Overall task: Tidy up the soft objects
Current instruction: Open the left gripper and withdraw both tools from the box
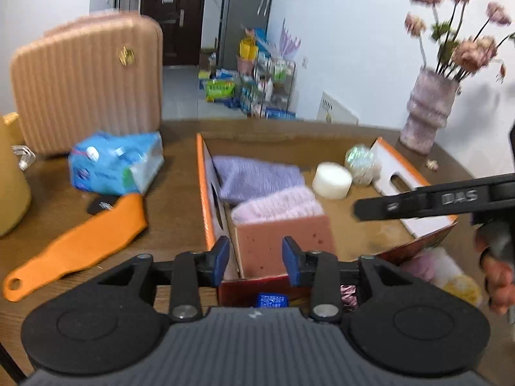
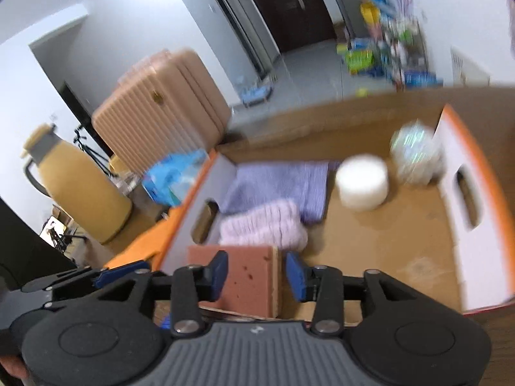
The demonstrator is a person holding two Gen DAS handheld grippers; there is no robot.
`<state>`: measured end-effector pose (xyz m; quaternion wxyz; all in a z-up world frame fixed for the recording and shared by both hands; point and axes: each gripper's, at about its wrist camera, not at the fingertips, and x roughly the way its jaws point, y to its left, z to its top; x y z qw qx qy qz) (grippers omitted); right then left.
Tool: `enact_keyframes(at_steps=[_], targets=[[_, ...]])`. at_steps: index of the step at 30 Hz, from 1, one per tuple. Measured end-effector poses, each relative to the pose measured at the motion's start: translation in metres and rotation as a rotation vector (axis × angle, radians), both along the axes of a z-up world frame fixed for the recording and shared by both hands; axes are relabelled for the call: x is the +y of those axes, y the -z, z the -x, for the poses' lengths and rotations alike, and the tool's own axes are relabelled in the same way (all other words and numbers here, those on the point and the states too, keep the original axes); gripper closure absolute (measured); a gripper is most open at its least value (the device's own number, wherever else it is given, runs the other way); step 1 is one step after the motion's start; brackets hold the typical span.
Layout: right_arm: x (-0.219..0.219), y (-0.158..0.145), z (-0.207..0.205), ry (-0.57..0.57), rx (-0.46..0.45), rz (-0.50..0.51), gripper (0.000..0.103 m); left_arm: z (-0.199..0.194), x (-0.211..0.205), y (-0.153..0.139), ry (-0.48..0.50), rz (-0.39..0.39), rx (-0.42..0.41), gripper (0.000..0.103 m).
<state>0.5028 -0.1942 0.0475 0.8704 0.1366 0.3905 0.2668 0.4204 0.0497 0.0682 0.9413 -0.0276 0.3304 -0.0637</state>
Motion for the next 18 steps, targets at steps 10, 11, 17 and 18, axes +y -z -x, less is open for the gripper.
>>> enact_keyframes(at_steps=[10,11,17,18], targets=[[-0.079,-0.087,0.092,0.134,-0.269,0.106,0.043,0.079,0.009,-0.071,-0.058,-0.030,-0.175,0.038],[-0.084,-0.089,0.100,0.142,-0.275,0.105,0.043,0.085,0.008,-0.074,-0.057,-0.030,-0.179,0.038],[-0.101,-0.089,0.146,0.165,-0.342,0.088,0.040,0.126,-0.012,-0.077,-0.065,-0.051,-0.249,0.026],[-0.103,-0.085,0.160,0.173,-0.358,0.085,0.038,0.138,-0.013,-0.072,-0.065,-0.035,-0.267,0.023]])
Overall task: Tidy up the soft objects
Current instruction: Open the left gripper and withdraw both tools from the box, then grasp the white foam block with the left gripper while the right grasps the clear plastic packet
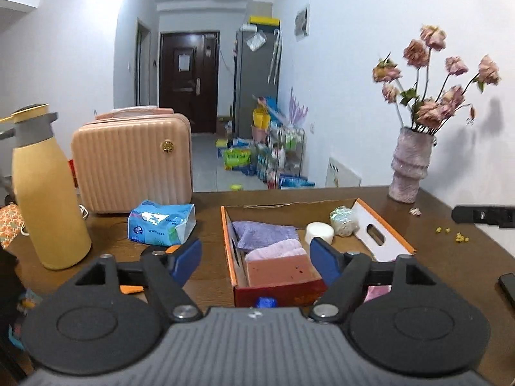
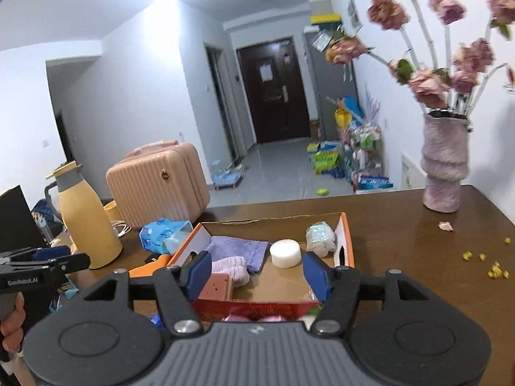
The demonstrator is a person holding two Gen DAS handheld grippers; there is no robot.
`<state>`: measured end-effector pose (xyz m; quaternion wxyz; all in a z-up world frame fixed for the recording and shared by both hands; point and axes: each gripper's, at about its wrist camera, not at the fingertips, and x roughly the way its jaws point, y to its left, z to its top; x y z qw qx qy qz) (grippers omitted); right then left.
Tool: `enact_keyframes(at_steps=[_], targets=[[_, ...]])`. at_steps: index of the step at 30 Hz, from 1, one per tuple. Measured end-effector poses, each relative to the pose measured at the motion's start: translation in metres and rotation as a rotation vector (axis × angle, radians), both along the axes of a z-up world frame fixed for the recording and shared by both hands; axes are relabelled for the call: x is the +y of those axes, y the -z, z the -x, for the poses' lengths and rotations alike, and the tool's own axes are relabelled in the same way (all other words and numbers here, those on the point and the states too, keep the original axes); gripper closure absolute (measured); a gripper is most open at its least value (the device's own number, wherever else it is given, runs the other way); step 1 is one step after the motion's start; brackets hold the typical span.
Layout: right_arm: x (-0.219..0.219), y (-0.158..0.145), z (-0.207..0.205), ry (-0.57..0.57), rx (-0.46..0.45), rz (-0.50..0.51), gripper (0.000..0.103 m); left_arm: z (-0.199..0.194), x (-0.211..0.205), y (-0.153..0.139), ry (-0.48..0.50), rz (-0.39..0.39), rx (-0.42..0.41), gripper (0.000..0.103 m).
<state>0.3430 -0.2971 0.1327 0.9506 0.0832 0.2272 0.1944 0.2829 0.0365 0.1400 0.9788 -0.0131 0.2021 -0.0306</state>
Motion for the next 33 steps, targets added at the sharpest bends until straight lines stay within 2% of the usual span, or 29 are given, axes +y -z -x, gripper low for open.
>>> enact_keyframes(at_steps=[1,4,8,10,13,16,24,28,30,33], targets=[[-0.001,0.007,0.016,-0.009,-0.030,-0.003,0.034,0.012,0.000,0.007,0.003,0.018,-0.011,0.022],[0.002,0.033,0.060,-0.018,-0.094,0.015,0.032,0.048,-0.006,0.034,-0.018,0.045,-0.001,0.022],[0.010,0.074,0.113,-0.013,-0.148,0.063,0.030,0.100,-0.022,0.080,-0.050,-0.008,0.007,0.021],[0.011,0.097,0.135,-0.017,-0.141,0.051,0.028,0.119,-0.026,0.101,-0.072,-0.015,0.048,0.021],[0.006,0.131,0.157,0.004,-0.056,-0.002,0.028,0.133,-0.027,0.126,-0.038,0.004,0.144,0.021],[0.007,0.147,0.157,-0.012,0.019,-0.001,0.028,0.131,-0.025,0.136,-0.054,-0.010,0.184,0.021],[0.010,0.146,0.142,0.039,0.005,0.003,0.029,0.105,-0.028,0.132,-0.045,0.052,0.155,0.022],[0.013,0.147,0.122,0.033,0.020,0.020,0.039,0.079,-0.035,0.132,-0.048,0.040,0.145,0.028],[0.015,0.145,0.111,0.031,0.013,0.031,0.042,0.066,-0.036,0.132,-0.047,0.048,0.152,0.037],[0.022,0.141,0.090,0.019,0.002,0.056,0.047,0.046,-0.043,0.131,-0.006,0.055,0.153,0.039]])
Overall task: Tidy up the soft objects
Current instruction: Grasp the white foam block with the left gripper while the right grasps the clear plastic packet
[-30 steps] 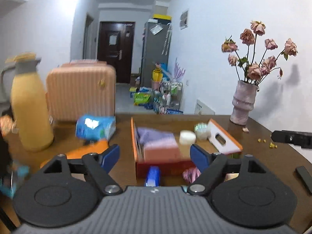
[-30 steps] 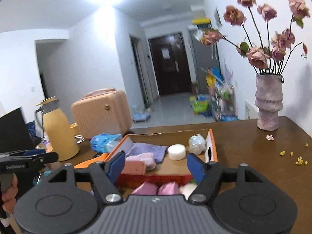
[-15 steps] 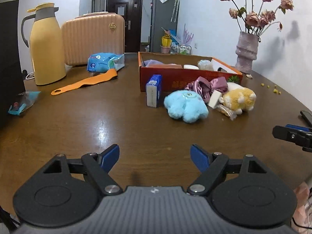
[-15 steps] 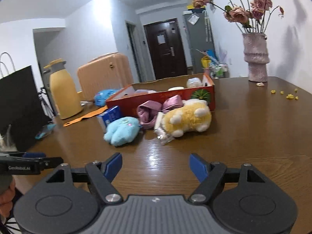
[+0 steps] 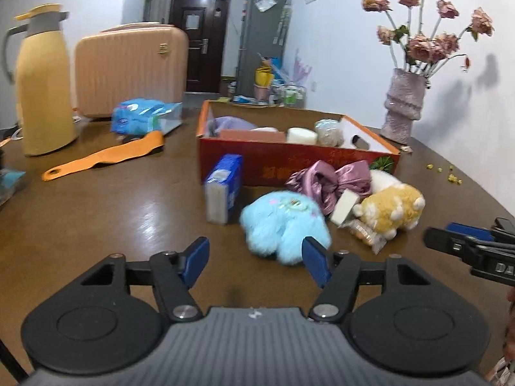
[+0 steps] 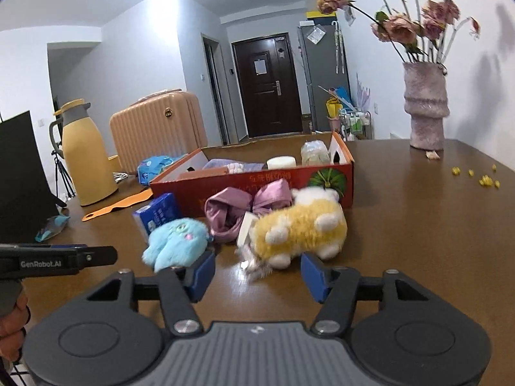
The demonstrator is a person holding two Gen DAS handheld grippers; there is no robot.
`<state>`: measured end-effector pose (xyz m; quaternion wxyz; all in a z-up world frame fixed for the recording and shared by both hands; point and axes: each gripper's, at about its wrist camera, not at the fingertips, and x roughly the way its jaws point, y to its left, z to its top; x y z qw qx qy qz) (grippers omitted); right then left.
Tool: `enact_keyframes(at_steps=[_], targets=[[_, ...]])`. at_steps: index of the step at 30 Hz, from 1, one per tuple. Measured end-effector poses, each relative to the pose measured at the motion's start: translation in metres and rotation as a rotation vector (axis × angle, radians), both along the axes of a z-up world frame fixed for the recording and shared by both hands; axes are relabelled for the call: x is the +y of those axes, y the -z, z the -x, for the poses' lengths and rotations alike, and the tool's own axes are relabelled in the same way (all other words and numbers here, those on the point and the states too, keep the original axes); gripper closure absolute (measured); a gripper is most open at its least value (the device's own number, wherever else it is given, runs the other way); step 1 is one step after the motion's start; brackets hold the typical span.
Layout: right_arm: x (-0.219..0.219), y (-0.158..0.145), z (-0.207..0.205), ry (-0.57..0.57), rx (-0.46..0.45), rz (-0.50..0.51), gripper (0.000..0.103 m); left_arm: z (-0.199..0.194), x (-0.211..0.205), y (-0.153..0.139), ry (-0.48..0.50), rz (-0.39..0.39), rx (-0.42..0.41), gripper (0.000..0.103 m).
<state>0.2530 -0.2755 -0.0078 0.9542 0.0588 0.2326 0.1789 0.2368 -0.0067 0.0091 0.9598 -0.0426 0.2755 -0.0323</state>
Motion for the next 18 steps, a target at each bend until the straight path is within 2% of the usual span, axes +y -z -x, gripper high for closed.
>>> enact_keyframes(at_steps=[3,8,13,14,15,18], targets=[[0.010,0.000,-0.021,-0.036,0.015,0.017,0.062,-0.018,-0.010,0.001,0.046,0.003,0.000,0.045],[0.039,0.018,-0.051,-0.075,0.065,0.108,0.063,-0.045,-0.029,0.000,0.144,0.017,0.009,0.056],[0.054,0.031,-0.070,-0.095,0.104,0.155,0.068,-0.076,-0.063,0.006,0.255,0.005,0.032,0.057],[0.055,0.033,-0.073,-0.102,0.116,0.160,0.071,-0.086,-0.070,0.008,0.265,-0.005,0.036,0.058],[0.055,0.035,-0.075,-0.106,0.132,0.166,0.079,-0.096,-0.075,0.011,0.265,-0.015,0.043,0.060],[0.049,0.036,-0.070,-0.116,0.131,0.154,0.080,-0.122,-0.083,0.016,0.260,-0.018,0.076,0.065]])
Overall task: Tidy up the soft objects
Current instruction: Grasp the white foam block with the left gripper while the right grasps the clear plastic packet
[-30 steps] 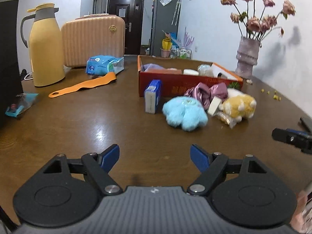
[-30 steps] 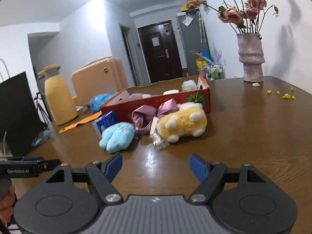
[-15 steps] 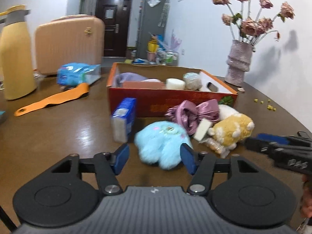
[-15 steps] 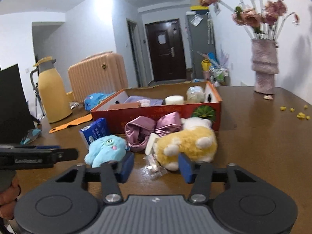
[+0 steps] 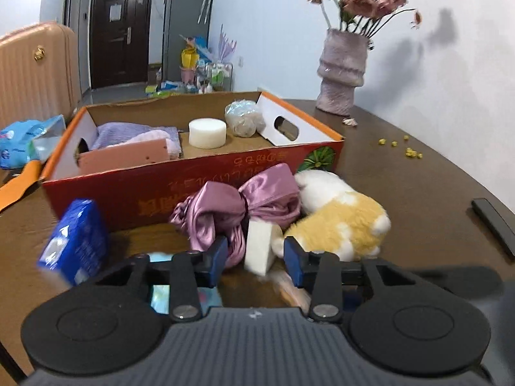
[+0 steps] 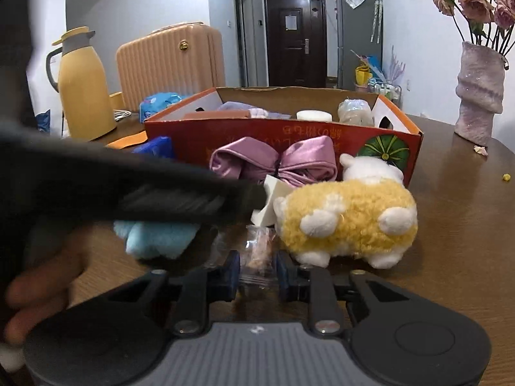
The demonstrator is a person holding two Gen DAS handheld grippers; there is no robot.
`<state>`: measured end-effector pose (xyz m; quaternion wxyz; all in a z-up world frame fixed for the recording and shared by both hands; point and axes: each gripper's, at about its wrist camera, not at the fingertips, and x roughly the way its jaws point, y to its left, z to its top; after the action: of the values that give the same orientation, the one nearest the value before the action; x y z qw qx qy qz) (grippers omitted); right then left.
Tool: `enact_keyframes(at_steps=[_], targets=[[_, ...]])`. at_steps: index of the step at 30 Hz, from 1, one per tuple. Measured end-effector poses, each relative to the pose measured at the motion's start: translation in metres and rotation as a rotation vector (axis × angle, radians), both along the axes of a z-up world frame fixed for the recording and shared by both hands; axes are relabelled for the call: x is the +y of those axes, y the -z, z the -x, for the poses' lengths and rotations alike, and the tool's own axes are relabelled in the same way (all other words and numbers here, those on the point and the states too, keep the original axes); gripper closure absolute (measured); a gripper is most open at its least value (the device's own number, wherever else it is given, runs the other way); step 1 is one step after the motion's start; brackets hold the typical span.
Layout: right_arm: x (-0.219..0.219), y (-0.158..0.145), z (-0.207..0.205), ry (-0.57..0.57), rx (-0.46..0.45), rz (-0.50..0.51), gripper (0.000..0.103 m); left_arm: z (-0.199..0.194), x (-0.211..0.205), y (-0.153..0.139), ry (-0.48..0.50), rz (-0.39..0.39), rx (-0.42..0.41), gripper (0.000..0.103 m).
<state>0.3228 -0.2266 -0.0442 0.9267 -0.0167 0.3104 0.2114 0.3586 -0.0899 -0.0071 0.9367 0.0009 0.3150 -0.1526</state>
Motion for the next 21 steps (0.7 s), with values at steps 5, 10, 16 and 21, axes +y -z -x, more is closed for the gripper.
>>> enact_keyframes(at_steps=[5,10,16,21], targets=[[-0.027,0.000,0.014,0.022,0.017,-0.045,0.080,-0.022,-0.011,0.010,0.023,-0.019,0.030,0.070],[-0.047,0.001,0.027,0.048,0.019,-0.066,0.080,-0.027,-0.023,0.014,0.031,-0.023,0.032,0.084],[-0.049,-0.004,0.039,0.051,0.009,-0.066,0.080,0.008,-0.013,-0.006,0.008,0.005,0.001,0.085],[-0.047,-0.014,0.056,0.020,-0.025,-0.089,0.080,0.062,0.010,-0.031,0.001,0.082,-0.038,0.085]])
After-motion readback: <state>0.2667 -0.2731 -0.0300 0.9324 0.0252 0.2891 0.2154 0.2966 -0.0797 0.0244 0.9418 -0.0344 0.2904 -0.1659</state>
